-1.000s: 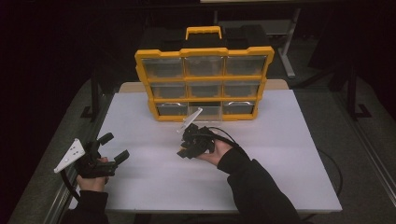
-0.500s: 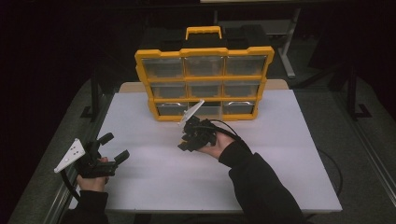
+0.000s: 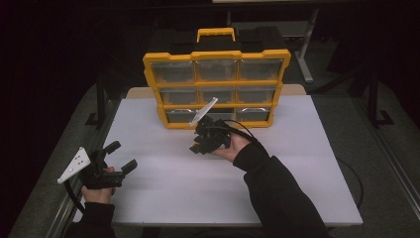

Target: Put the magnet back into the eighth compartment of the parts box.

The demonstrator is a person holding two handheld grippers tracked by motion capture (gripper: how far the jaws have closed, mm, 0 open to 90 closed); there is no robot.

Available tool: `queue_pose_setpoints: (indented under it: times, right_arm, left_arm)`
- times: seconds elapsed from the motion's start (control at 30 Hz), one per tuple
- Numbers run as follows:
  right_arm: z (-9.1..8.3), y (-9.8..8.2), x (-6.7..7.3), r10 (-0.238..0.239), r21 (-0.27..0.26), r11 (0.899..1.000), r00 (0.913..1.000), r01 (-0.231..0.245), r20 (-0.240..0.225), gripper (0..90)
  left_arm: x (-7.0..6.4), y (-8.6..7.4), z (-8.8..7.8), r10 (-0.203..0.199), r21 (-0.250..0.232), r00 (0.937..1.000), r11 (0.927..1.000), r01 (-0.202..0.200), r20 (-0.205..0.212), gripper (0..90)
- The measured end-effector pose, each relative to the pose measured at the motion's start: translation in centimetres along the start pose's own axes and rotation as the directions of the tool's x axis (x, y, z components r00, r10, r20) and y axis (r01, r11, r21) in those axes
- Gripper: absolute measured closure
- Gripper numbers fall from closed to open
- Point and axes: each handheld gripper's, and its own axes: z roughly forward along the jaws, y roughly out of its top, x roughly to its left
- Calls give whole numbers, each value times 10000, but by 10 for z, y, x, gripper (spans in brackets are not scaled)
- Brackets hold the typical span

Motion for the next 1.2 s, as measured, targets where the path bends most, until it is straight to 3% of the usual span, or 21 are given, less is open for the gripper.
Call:
queue_pose_setpoints:
  times: [0.8,1.2]
  right_arm:
    - [-17,14,-24,197,-30,9998,9985,-196,502,610]
    - [-23,13,-38,538,-22,9985,9954,-538,797,610]
  left_arm:
    - [0,0,0,-14,-20,10000,10000,14,4,7]
    - [0,0,1,-15,-18,10000,10000,15,1,6]
